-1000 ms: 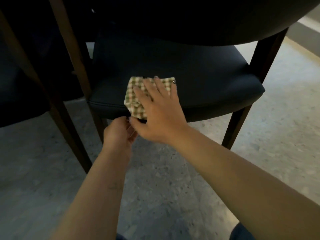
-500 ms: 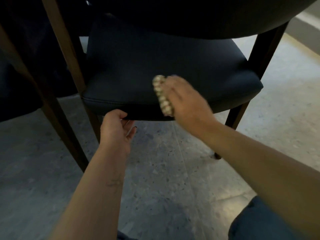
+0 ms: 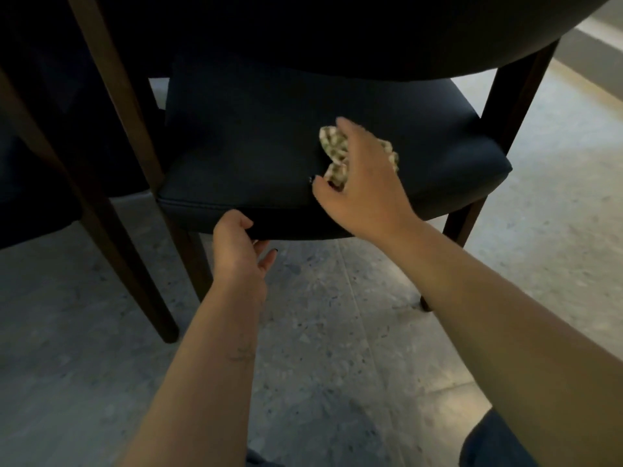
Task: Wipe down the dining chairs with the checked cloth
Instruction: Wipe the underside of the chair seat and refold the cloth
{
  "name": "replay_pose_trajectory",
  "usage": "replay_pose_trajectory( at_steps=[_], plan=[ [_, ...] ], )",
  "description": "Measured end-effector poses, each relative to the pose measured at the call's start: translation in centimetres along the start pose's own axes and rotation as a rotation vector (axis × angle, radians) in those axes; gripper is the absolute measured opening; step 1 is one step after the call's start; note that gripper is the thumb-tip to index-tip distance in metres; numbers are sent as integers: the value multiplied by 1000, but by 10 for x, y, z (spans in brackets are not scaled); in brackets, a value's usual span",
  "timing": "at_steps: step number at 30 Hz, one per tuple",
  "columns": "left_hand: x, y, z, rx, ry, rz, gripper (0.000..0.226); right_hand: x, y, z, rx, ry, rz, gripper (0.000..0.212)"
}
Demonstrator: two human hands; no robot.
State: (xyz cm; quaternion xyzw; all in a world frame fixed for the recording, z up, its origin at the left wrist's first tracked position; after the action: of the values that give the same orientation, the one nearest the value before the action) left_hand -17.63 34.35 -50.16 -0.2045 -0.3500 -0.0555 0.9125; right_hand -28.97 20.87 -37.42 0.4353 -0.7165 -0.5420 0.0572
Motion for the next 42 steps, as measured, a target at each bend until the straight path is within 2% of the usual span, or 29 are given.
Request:
replay_pose_trajectory(
  at_steps=[2, 4, 6, 7, 9, 11, 13, 15, 18, 20, 21, 25, 27, 31, 35, 38, 40, 42],
  plan=[
    [15, 14, 4, 193, -150, -202, 66, 13, 16, 6, 28, -16, -19, 68],
    [51, 14, 28, 298, -528, -433, 85, 29, 38, 16, 93, -92, 8, 52],
    [76, -5, 62, 222, -957, -569, 83, 44, 55, 26, 121, -174, -71, 25],
    [80, -15, 75, 155, -1122, -615, 76, 49, 59, 31, 106, -202, -167, 20],
    [79, -36, 89, -20, -1328, -723, 59, 48, 59, 37, 7, -187, -266, 24],
    [65, -55, 89, -215, -1382, -835, 45, 37, 43, 39, -157, -81, -138, 22],
    [47, -68, 86, -319, -1384, -951, 37, 37, 29, 39, -193, -17, 44, 37],
    [38, -72, 84, -307, -1409, -1038, 31, 33, 25, 41, -103, 46, 145, 46],
    [38, -69, 93, -359, -1474, -952, 24, 25, 24, 62, 66, 156, 126, 30],
    [26, -65, 90, -501, -1414, -939, 19, 19, 19, 78, 93, 231, 102, 15],
    [11, -62, 78, -553, -1314, -1012, 18, 19, 18, 82, 96, 248, 79, 11],
    [-93, -14, -29, -534, -552, -1524, 23, 22, 20, 83, 105, 223, 25, 9],
    [-141, 11, -65, -510, -330, -1663, 25, 18, 13, 88, 76, 264, 68, 8],
    [-206, 47, -107, -374, -122, -1772, 45, 8, -6, 94, -74, 289, -24, 8],
    [-240, 85, -139, -146, 48, -1765, 57, 17, -38, 104, -405, 201, -18, 16],
    [-254, 105, -148, -58, 100, -1777, 67, 36, -56, 115, -590, 87, -23, 22],
    [-256, 119, -143, 9, 101, -1826, 64, 44, -62, 122, -657, 49, -17, 20],
    [-255, 123, -138, 0, 49, -1883, 48, 49, -70, 128, -724, 19, -14, 21]
  ],
)
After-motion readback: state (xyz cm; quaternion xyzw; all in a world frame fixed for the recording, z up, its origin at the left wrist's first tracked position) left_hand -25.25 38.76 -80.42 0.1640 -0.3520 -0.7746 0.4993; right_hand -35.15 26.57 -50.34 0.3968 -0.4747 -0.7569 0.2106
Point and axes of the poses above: each hand's wrist, its own z-axis away from the middle knuckle, its own y-axis out of the back of the hand, x = y × z, the point moved 10 cm from there along -z, towards the middle knuckle, and after that the axes turned 6 degrees about z, right-handed, at the moved point
